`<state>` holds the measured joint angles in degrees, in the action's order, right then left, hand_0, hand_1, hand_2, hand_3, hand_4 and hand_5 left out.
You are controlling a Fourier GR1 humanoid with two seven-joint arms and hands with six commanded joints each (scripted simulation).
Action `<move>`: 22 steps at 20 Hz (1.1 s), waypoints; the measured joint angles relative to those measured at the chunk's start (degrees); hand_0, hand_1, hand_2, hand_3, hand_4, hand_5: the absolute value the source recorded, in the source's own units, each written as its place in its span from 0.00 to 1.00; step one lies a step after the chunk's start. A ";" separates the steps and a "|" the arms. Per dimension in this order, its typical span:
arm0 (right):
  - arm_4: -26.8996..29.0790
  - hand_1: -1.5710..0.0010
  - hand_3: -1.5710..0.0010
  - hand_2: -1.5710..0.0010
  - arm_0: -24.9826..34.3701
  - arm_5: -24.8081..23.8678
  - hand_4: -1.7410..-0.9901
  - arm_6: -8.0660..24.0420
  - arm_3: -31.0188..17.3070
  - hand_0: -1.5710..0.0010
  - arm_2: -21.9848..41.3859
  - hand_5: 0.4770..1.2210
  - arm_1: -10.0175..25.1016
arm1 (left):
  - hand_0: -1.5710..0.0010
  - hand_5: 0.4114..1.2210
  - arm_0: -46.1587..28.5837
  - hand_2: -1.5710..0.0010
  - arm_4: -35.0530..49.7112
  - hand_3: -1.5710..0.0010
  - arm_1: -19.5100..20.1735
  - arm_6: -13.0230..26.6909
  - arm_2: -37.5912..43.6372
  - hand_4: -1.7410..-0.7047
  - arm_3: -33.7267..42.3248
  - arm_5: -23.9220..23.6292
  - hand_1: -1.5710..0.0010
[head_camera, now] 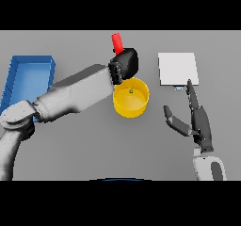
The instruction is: Pick up the red beaker and tilt it to pour out 1 green nut into yellow bowl. Pick up the yellow bowl and place it on the metallic measuring scale.
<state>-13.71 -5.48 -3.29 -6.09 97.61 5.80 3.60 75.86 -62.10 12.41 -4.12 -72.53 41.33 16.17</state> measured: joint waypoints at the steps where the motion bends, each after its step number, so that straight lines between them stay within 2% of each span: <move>1: -0.49 1.00 1.00 1.00 -0.64 -0.04 0.78 -0.49 0.46 1.00 0.26 0.20 0.19 | 0.00 1.00 -0.03 0.00 -0.63 0.00 -0.17 0.36 -1.27 0.01 -0.19 0.01 0.00; 3: -1.21 1.00 1.00 1.00 -1.00 -0.29 0.77 -0.56 1.37 1.00 0.30 0.21 0.77 | 0.00 1.00 1.19 0.00 -1.42 0.00 -1.09 -0.28 -3.15 0.01 -1.47 -0.81 0.00; 4: -1.12 1.00 1.00 1.00 -0.36 -0.20 0.77 0.62 0.92 1.00 0.46 0.21 0.37 | 0.00 1.00 1.78 0.00 -1.78 0.00 -1.47 0.11 -3.98 0.01 -1.13 -0.58 0.00; 6: -1.74 1.00 1.00 1.00 -1.44 -0.64 0.78 -0.18 1.42 1.00 0.79 0.21 0.15 | 0.00 1.00 2.55 0.00 -2.36 0.00 -1.98 -0.16 -5.80 0.02 -1.90 -0.64 0.00; 7: -0.54 1.00 1.00 1.00 -0.13 -0.54 0.79 1.25 0.66 1.00 -0.21 0.21 0.29 | 0.00 1.00 3.51 0.00 -2.75 0.00 -2.70 0.07 -6.52 0.02 -2.39 -0.94 0.00; 9: -0.31 1.00 1.00 1.00 -0.69 -0.06 0.78 -0.11 0.76 1.00 0.14 0.21 0.15 | 0.00 1.00 5.07 0.00 -2.74 0.00 -2.65 -0.62 -7.58 0.02 -2.09 -0.62 0.00; 12: 0.21 1.00 1.00 1.00 -0.81 0.39 0.79 -0.48 0.46 1.00 0.41 0.22 -0.32 | 0.00 1.00 9.48 0.00 -1.94 0.00 -0.63 -3.31 -7.92 0.02 -2.93 -0.81 0.00; 14: 0.24 1.00 1.00 1.00 -0.77 0.62 0.78 -2.21 0.17 1.00 0.33 0.24 0.07 | 0.00 1.00 13.50 0.00 -2.17 0.00 -0.22 -3.57 -8.00 0.02 -6.56 -3.04 0.00; 16: -0.59 1.00 1.00 1.00 -0.73 0.09 0.77 -2.60 0.17 1.00 0.44 0.25 0.24 | 0.00 1.00 17.00 0.00 0.40 0.25 1.11 -3.87 -5.35 0.01 -9.44 -4.23 0.00; 19: -0.75 1.00 1.00 1.00 -0.63 0.17 0.77 -2.57 0.34 1.00 0.82 0.25 0.04 | 0.00 1.00 21.75 0.00 4.92 0.13 3.58 -2.30 -0.57 0.01 -16.87 -6.28 0.00; 20: 0.37 1.00 1.00 1.00 -0.13 0.69 0.78 -2.29 0.11 1.00 0.40 0.24 0.06 | 0.00 1.00 22.71 0.00 8.04 0.10 4.14 -1.53 2.53 0.01 -19.42 -7.12 0.00; 22: -0.84 1.00 1.00 1.00 0.18 0.15 0.79 -1.34 0.19 1.00 1.11 0.22 -0.31 | 0.00 1.00 24.14 0.00 15.55 0.07 5.76 0.00 9.55 0.01 -24.33 -7.61 0.00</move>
<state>-14.54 -5.30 -3.15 -7.43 97.80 6.92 3.28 99.99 -46.55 18.16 -4.12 -62.98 17.00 8.56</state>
